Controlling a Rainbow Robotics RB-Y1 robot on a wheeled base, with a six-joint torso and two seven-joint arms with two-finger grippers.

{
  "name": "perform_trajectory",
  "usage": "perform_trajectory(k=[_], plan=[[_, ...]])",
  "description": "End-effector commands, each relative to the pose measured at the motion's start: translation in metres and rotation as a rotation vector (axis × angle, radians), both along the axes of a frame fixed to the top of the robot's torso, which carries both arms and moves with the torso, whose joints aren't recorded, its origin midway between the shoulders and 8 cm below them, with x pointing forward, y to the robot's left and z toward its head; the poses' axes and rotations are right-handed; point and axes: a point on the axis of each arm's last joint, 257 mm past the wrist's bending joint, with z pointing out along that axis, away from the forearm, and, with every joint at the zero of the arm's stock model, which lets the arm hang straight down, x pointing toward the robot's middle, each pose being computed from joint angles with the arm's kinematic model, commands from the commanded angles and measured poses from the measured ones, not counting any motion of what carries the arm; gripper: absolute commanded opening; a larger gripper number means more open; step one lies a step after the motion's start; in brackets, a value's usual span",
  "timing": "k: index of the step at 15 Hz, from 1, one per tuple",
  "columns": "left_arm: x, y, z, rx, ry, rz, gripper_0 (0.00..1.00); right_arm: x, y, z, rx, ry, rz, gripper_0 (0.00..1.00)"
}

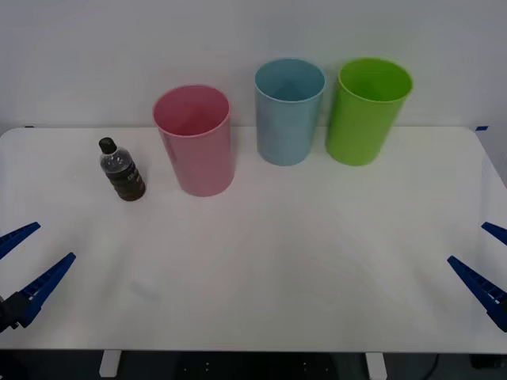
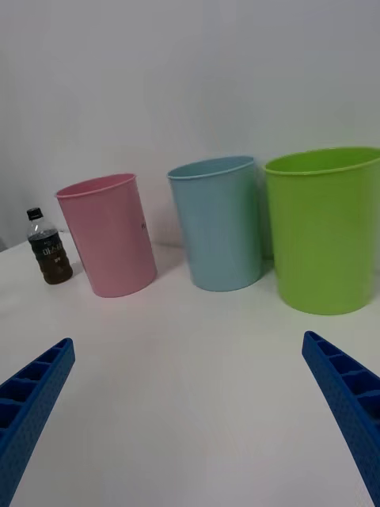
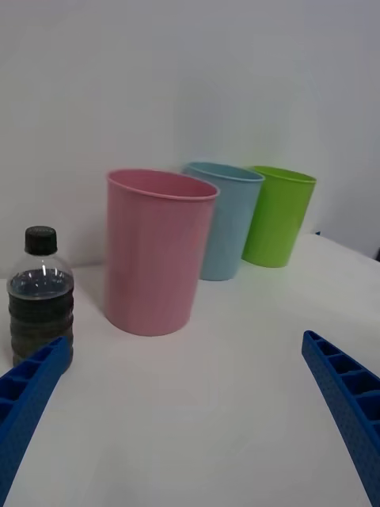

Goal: Grasp the object on the table and drop it into the matching bin: aluminum can to the light blue bin, PET bottle to the pink bin.

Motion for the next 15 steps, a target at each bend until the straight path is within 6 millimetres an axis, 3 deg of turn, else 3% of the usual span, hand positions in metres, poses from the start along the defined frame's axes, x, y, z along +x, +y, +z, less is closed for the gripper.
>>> perform_trajectory(k=[1,15], plan=[[0.012,0.005,-0.012,0.002,0.025,0.052,1.0,0.0,0.0,0.0,0.0,0.0,0.0,1.0],[0.078,0.022,-0.087,0.161,0.084,0.39,1.0,0.0,0.0,0.0,0.0,0.0,0.0,1.0]])
